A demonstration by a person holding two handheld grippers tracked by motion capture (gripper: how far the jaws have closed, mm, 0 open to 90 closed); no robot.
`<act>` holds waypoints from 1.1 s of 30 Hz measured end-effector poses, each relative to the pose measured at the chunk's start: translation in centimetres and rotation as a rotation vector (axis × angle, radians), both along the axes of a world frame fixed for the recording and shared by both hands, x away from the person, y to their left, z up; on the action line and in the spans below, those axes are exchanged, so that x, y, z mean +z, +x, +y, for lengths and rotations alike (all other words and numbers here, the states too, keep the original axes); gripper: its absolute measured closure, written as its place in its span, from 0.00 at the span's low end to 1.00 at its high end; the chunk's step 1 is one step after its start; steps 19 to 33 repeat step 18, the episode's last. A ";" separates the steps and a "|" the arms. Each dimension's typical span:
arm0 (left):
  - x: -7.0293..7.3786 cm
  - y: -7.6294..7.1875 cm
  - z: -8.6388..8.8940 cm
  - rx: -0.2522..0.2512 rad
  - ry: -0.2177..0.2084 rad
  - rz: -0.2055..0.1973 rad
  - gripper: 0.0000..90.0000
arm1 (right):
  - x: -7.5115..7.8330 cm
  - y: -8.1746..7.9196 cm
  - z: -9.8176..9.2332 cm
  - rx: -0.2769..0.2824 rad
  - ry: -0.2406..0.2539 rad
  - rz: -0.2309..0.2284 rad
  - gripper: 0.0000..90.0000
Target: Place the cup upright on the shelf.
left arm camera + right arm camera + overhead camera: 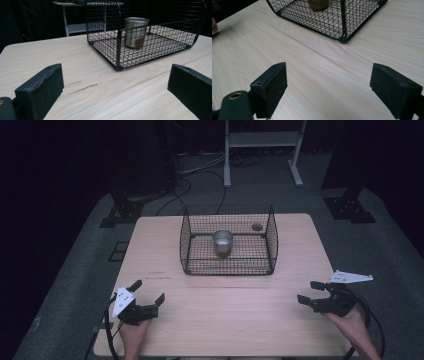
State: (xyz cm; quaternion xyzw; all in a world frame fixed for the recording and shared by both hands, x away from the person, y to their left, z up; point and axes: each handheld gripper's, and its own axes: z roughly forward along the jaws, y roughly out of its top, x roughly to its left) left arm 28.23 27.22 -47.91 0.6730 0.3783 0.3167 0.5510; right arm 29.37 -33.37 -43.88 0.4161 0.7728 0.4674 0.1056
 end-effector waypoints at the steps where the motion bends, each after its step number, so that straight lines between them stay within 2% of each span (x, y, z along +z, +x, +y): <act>1: 0.0 0.0 0.0 0.000 0.001 0.000 0.00 | 0.0 -0.1 -0.1 -0.006 0.004 0.005 0.15; 11: 0.0 0.0 0.0 0.001 0.007 0.002 0.00 | -1.0 -1.2 -1.5 -0.043 0.036 0.006 0.15; 18: 0.0 0.0 -0.1 0.003 0.015 0.002 0.00 | -2.0 -1.5 -1.1 -0.047 0.043 0.007 0.15; 33: 0.0 0.0 -0.1 0.003 0.015 0.002 0.00 | -2.0 -1.5 -1.1 -0.047 0.043 0.007 0.15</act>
